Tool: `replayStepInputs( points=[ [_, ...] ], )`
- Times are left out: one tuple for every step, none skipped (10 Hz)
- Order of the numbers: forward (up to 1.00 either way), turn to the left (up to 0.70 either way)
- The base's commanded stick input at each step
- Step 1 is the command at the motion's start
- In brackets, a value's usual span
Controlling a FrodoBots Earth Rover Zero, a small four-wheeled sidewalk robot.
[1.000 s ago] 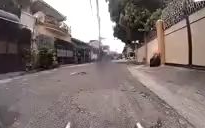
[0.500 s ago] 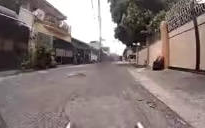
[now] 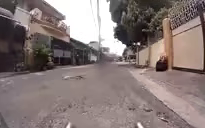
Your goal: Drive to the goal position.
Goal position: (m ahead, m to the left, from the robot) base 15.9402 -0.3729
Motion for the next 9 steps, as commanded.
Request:
replayStepInputs(
  points=[
    [0.7,-0.14],
    [0.7,-0.14],
    [0.7,-0.14],
    [0.7,-0.14],
    [0.7,-0.14],
    [0.7,-0.14],
    [0.7,-0.14],
    [0.7,0.0],
    [0.7,0.0]
  ],
)
